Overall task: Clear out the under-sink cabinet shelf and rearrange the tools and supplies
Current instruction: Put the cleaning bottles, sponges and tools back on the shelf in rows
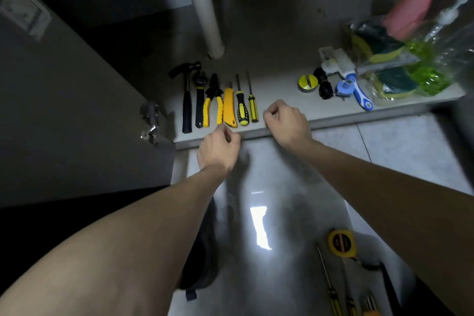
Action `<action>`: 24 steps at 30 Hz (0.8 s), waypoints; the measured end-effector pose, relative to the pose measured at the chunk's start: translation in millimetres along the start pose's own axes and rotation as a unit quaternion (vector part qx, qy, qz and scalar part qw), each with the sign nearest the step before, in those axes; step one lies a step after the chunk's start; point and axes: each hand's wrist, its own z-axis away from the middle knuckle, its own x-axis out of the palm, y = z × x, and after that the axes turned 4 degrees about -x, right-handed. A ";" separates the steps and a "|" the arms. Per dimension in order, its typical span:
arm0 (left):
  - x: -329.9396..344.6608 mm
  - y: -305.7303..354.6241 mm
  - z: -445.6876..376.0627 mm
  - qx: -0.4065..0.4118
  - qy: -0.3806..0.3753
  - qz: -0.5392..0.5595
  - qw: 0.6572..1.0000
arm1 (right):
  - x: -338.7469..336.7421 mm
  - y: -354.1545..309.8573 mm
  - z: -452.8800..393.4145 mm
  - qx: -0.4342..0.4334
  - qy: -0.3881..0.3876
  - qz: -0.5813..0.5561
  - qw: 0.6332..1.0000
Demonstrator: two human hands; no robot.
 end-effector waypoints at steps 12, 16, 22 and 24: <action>81.2 -7.2 175.7 0.025 -0.366 -0.070 0.928 | -39.0 128.3 247.7 0.091 -0.192 0.073 0.974; 104.9 -1.5 235.0 0.021 -0.436 -0.118 0.892 | -37.8 156.8 308.7 0.152 -0.242 0.147 0.947; 141.6 10.5 284.6 0.011 -0.435 -0.154 0.887 | -9.9 178.7 347.9 0.186 -0.265 0.161 0.932; 148.1 14.0 290.4 -0.007 -0.424 -0.144 0.894 | -1.7 180.0 350.8 0.192 -0.256 0.150 0.936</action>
